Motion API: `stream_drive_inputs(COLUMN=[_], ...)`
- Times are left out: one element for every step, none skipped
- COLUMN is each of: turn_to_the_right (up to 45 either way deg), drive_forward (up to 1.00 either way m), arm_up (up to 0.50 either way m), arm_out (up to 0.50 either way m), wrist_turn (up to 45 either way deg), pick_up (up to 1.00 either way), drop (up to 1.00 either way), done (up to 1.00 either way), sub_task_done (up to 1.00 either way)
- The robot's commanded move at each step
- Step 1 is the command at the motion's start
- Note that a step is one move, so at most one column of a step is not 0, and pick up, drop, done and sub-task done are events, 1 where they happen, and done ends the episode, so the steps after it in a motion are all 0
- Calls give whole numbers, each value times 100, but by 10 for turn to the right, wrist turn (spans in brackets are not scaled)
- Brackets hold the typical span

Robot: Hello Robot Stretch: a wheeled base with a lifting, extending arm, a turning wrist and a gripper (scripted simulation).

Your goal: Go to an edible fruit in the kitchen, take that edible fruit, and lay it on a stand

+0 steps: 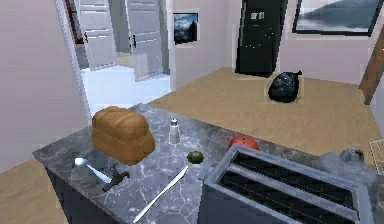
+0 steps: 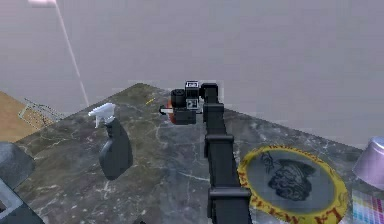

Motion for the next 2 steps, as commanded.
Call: stream_drive_inputs(turn_to_the_right=[0,0], drive_forward=[0,0], arm_up=[10,0], arm_out=[0,0], wrist_turn=[0,-450], pick_up=[0,0], drop=[0,0], done=[0,0], sub_task_done=[0,0])
